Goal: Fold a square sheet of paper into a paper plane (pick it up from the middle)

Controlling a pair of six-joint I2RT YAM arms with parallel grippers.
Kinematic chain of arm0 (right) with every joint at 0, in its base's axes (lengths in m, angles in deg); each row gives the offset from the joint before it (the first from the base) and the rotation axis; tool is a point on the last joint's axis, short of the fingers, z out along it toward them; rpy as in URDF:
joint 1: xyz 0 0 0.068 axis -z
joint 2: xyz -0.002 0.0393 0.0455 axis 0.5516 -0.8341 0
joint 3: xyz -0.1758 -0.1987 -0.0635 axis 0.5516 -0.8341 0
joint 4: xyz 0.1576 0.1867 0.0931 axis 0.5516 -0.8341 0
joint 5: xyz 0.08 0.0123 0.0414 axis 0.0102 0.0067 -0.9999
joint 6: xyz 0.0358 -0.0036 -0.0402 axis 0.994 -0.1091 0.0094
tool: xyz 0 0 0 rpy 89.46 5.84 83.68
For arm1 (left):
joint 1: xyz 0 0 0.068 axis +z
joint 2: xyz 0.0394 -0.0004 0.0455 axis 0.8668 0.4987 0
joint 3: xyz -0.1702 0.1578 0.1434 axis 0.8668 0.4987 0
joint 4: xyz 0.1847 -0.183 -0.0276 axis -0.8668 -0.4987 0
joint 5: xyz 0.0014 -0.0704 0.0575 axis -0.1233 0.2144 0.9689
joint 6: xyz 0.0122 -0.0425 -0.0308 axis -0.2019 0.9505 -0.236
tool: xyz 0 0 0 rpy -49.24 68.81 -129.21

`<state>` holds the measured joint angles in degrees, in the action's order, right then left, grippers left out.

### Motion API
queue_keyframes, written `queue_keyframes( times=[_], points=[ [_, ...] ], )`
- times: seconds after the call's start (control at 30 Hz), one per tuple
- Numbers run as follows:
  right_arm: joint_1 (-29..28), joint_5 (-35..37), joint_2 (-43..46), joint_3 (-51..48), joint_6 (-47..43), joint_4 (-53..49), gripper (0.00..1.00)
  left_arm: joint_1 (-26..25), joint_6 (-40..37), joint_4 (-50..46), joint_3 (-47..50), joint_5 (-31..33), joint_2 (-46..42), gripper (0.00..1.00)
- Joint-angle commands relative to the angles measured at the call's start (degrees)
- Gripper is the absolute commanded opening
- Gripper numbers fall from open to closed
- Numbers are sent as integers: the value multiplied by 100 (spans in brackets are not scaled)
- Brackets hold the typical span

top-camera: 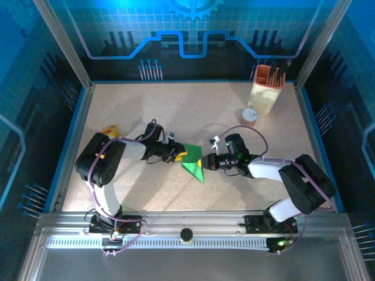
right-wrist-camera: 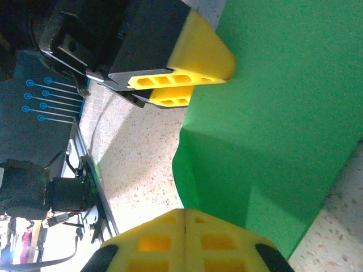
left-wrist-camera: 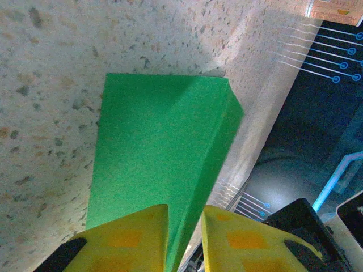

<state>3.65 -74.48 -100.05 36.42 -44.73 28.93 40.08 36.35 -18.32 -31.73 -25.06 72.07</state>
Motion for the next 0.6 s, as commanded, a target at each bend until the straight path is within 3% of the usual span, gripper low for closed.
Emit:
queue_keyframes(
  times=[0.0,0.3,0.43,0.57],
  points=[
    [108,-62,104,-94,-9,36,7,-37,35,170,54,-21,-37,22],
    [139,70,161,-86,-75,-167,12,-33,61,368,119,-15,-95,8],
    [143,369,450,-69,-233,-523,19,-45,106,363,318,391,-416,3],
    [126,1158,1272,-26,-616,-1359,36,-102,354,433,709,1077,-952,2]
  ],
)
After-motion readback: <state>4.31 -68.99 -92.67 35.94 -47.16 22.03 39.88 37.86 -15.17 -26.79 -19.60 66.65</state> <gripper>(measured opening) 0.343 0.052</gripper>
